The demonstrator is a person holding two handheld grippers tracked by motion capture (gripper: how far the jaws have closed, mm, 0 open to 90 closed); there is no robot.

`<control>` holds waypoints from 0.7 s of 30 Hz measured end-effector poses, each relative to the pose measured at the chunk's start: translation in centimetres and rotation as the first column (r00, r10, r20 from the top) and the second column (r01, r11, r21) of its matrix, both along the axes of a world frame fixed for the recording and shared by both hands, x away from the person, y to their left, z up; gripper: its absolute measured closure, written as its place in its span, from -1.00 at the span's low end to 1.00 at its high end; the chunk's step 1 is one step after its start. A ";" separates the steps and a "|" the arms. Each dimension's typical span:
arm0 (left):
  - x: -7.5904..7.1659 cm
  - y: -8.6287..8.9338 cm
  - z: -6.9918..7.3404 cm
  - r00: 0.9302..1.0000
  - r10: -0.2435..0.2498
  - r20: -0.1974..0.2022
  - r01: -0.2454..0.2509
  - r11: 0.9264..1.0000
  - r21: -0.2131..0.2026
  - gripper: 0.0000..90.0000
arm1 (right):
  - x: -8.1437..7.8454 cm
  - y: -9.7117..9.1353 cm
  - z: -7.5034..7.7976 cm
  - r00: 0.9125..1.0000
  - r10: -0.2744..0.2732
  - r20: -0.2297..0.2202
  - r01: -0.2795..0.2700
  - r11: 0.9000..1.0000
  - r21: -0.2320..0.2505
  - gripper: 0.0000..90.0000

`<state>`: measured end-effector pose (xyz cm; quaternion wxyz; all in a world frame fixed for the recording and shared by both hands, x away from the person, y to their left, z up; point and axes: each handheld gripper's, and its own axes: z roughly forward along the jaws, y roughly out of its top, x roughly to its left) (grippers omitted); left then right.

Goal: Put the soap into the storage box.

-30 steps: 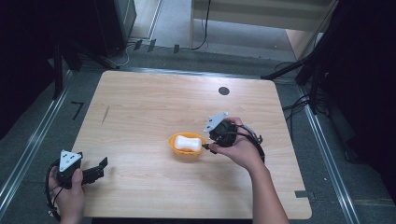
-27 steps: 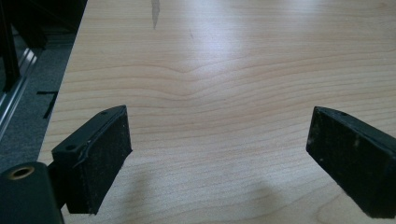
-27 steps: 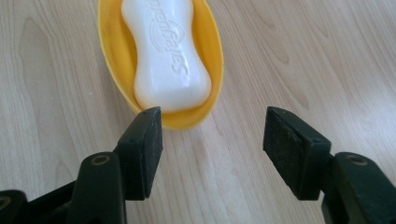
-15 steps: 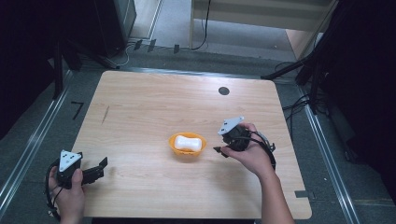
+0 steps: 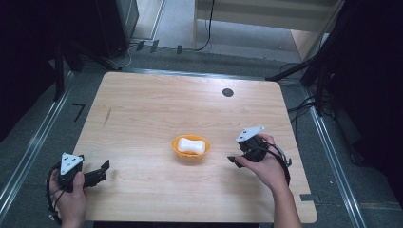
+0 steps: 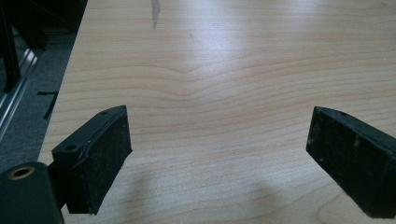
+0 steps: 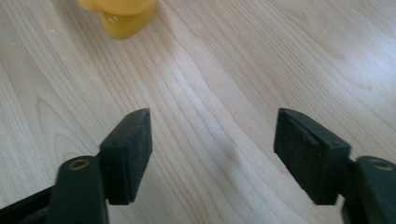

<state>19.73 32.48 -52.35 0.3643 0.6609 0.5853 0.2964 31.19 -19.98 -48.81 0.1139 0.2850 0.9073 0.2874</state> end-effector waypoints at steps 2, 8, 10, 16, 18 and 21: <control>0.0 0.0 0.0 1.000 0.000 0.000 0.000 1.000 0.000 -0.85 | -0.1 -0.2 -0.1 1.000 -0.019 0.002 0.019 1.000 0.002 -0.51; 0.0 0.0 0.0 1.000 -0.001 0.001 0.001 1.000 -0.001 -0.85 | -0.8 -1.6 -0.6 0.994 -0.108 -0.008 0.109 0.994 0.031 -0.85; 0.0 0.0 0.0 1.000 -0.001 0.003 0.001 1.000 -0.001 -0.85 | -0.9 -2.1 -0.6 0.991 -0.132 -0.018 0.133 0.990 0.047 -0.96; 0.0 0.0 0.0 1.000 -0.001 0.004 0.001 1.000 -0.002 -0.85 | -1.7 -3.3 -0.8 0.987 -0.163 -0.016 0.164 0.983 0.088 -1.00; 0.0 0.0 0.0 1.000 -0.002 0.004 0.002 1.000 -0.002 -0.85 | -2.0 -3.6 -0.9 0.985 -0.172 -0.022 0.173 0.981 0.093 -1.00; 0.0 0.0 0.0 1.000 -0.001 0.003 0.001 1.000 0.000 -0.85 | -2.5 -4.1 -1.2 0.983 -0.185 -0.022 0.186 0.978 0.092 -1.00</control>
